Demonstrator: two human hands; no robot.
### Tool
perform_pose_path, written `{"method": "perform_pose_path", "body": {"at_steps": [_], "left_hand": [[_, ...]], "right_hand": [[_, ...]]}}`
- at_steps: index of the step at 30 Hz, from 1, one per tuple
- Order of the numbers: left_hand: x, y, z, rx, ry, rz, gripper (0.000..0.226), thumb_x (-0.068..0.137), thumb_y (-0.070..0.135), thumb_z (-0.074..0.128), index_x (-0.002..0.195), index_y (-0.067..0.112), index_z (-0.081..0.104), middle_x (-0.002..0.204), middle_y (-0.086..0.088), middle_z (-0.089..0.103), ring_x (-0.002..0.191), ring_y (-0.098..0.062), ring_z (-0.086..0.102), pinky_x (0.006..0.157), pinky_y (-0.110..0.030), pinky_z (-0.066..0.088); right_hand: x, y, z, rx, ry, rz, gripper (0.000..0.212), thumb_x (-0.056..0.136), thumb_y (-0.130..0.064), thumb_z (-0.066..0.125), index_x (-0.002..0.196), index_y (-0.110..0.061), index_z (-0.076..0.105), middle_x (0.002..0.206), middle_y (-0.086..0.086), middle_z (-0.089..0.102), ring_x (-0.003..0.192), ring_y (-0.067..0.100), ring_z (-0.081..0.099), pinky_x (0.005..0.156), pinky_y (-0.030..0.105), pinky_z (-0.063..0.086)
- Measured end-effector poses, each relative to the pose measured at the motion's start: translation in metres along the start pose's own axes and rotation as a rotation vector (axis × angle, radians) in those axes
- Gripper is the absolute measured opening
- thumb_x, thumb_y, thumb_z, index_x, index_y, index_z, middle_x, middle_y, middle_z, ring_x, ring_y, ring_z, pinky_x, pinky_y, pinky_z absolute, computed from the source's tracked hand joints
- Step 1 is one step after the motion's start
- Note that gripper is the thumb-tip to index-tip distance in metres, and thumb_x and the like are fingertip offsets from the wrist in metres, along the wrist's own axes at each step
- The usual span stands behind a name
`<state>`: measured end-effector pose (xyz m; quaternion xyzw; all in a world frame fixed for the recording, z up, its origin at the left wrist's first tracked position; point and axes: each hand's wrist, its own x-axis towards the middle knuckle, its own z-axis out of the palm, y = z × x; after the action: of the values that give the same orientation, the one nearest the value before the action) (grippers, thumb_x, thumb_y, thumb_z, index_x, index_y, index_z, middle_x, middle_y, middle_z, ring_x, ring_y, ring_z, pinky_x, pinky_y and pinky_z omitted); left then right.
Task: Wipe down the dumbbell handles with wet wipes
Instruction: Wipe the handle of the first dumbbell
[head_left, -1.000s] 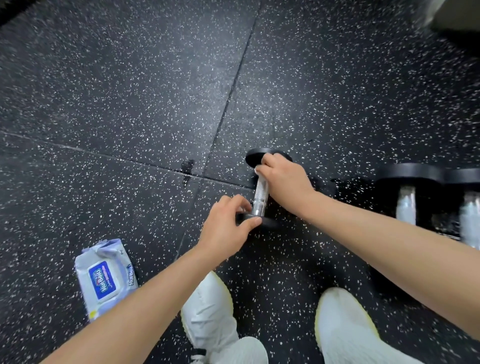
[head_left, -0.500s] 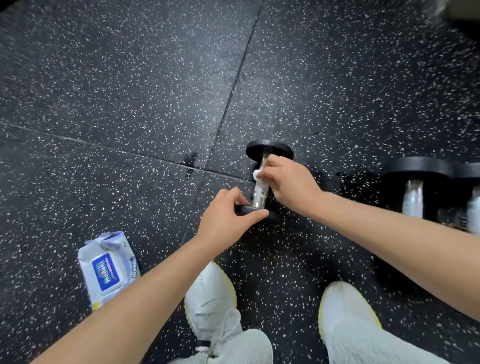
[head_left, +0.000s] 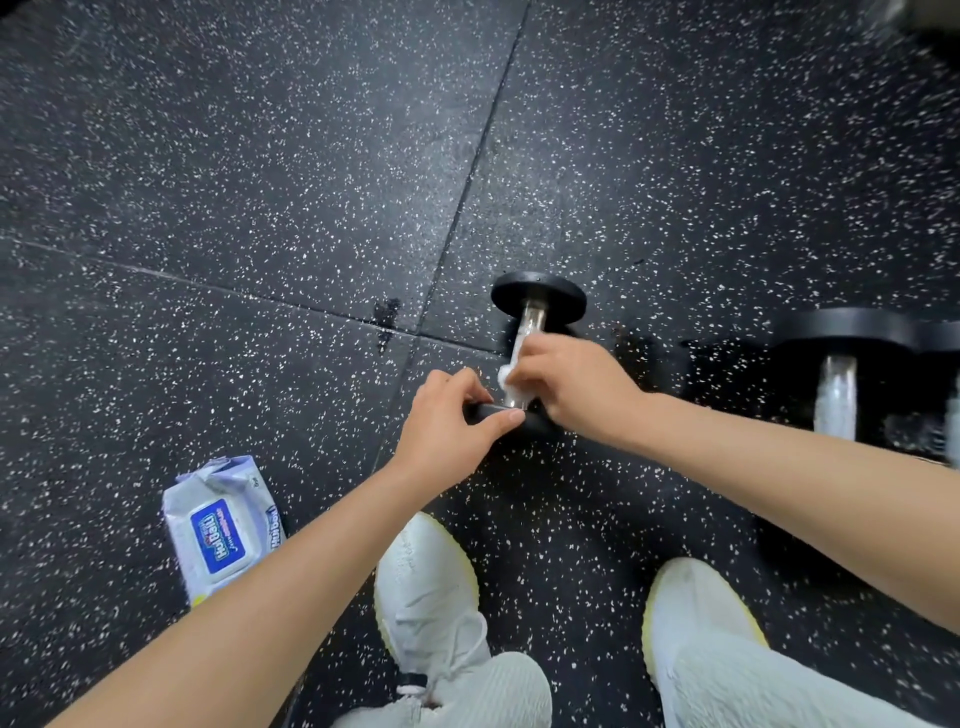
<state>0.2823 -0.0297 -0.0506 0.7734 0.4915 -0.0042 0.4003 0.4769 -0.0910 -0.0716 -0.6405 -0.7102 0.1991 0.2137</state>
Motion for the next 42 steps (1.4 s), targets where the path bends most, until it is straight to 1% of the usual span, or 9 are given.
{"method": "perform_pose_path", "body": {"at_steps": [3, 9, 13, 16, 21, 24, 28, 34, 42], "left_hand": [[0.0, -0.002, -0.002, 0.007, 0.001, 0.01, 0.031, 0.085, 0.056, 0.077, 0.093, 0.031, 0.06, 0.101, 0.01, 0.048, 0.104, -0.017, 0.052, 0.092, -0.039, 0.049], [-0.003, -0.002, 0.006, -0.047, -0.007, 0.034, 0.009, 0.095, 0.043, 0.069, 0.1, 0.036, 0.064, 0.106, 0.009, 0.048, 0.109, -0.017, 0.052, 0.1, -0.042, 0.048], [-0.003, -0.001, 0.006, -0.05, -0.016, 0.031, 0.006, 0.097, 0.04, 0.067, 0.1, 0.036, 0.063, 0.105, 0.01, 0.047, 0.106, -0.016, 0.054, 0.098, -0.042, 0.049], [-0.003, 0.0, 0.006, -0.001, -0.031, 0.044, 0.009, 0.099, 0.042, 0.062, 0.101, 0.034, 0.06, 0.103, 0.012, 0.046, 0.102, -0.016, 0.053, 0.093, -0.041, 0.049], [-0.008, -0.001, 0.01, 0.021, 0.021, 0.066, 0.026, 0.092, 0.058, 0.064, 0.097, 0.033, 0.057, 0.103, 0.011, 0.047, 0.103, -0.012, 0.048, 0.084, -0.032, 0.045], [-0.007, -0.001, 0.01, 0.04, 0.058, 0.069, 0.043, 0.081, 0.072, 0.068, 0.092, 0.033, 0.055, 0.1, 0.012, 0.048, 0.102, -0.011, 0.047, 0.079, -0.029, 0.044], [-0.002, -0.001, 0.008, 0.05, 0.068, 0.045, 0.042, 0.082, 0.068, 0.069, 0.09, 0.029, 0.055, 0.098, 0.012, 0.05, 0.1, -0.014, 0.052, 0.082, -0.037, 0.049], [0.001, -0.002, 0.003, 0.002, 0.036, 0.012, 0.036, 0.084, 0.06, 0.074, 0.09, 0.029, 0.057, 0.098, 0.009, 0.053, 0.096, -0.011, 0.054, 0.084, -0.036, 0.05], [0.003, -0.007, 0.001, -0.032, 0.075, -0.01, 0.041, 0.077, 0.057, 0.081, 0.092, 0.027, 0.058, 0.101, 0.006, 0.049, 0.102, -0.019, 0.052, 0.086, -0.036, 0.048]], "right_hand": [[-0.004, 0.0, -0.003, -0.011, -0.104, -0.082, 0.024, 0.086, -0.01, 0.071, 0.103, -0.025, 0.077, 0.096, -0.008, 0.061, 0.082, 0.021, 0.063, 0.061, 0.036, 0.05], [0.026, 0.016, -0.007, -0.085, 0.146, 0.158, 0.023, 0.086, -0.006, 0.068, 0.099, -0.021, 0.077, 0.095, -0.006, 0.061, 0.083, 0.023, 0.062, 0.06, 0.038, 0.051], [-0.002, -0.005, 0.007, -0.04, -0.005, -0.037, 0.015, 0.083, -0.008, 0.069, 0.088, -0.021, 0.074, 0.089, -0.007, 0.059, 0.079, 0.02, 0.059, 0.056, 0.03, 0.043], [0.0, 0.003, 0.005, -0.014, -0.056, -0.05, 0.019, 0.084, -0.01, 0.072, 0.096, -0.024, 0.076, 0.093, -0.01, 0.06, 0.081, 0.018, 0.061, 0.059, 0.03, 0.045], [0.03, 0.021, 0.001, -0.056, 0.146, 0.158, 0.025, 0.084, -0.007, 0.071, 0.102, -0.024, 0.077, 0.097, -0.01, 0.06, 0.087, 0.02, 0.063, 0.062, 0.036, 0.051], [0.018, 0.008, 0.007, -0.066, 0.055, 0.056, 0.024, 0.083, -0.008, 0.071, 0.099, -0.024, 0.076, 0.096, -0.009, 0.059, 0.087, 0.021, 0.062, 0.061, 0.034, 0.049], [0.002, 0.005, 0.006, -0.04, -0.1, -0.116, 0.03, 0.078, -0.002, 0.069, 0.099, -0.022, 0.076, 0.096, -0.008, 0.06, 0.084, 0.018, 0.061, 0.059, 0.029, 0.042], [0.032, 0.017, 0.002, -0.076, 0.14, 0.154, 0.028, 0.081, -0.002, 0.069, 0.1, -0.022, 0.076, 0.097, -0.006, 0.061, 0.086, 0.023, 0.063, 0.061, 0.037, 0.052], [0.019, 0.005, 0.008, -0.111, -0.046, -0.075, 0.032, 0.077, -0.003, 0.068, 0.103, -0.022, 0.075, 0.099, -0.006, 0.061, 0.088, 0.022, 0.062, 0.058, 0.028, 0.042]]}}
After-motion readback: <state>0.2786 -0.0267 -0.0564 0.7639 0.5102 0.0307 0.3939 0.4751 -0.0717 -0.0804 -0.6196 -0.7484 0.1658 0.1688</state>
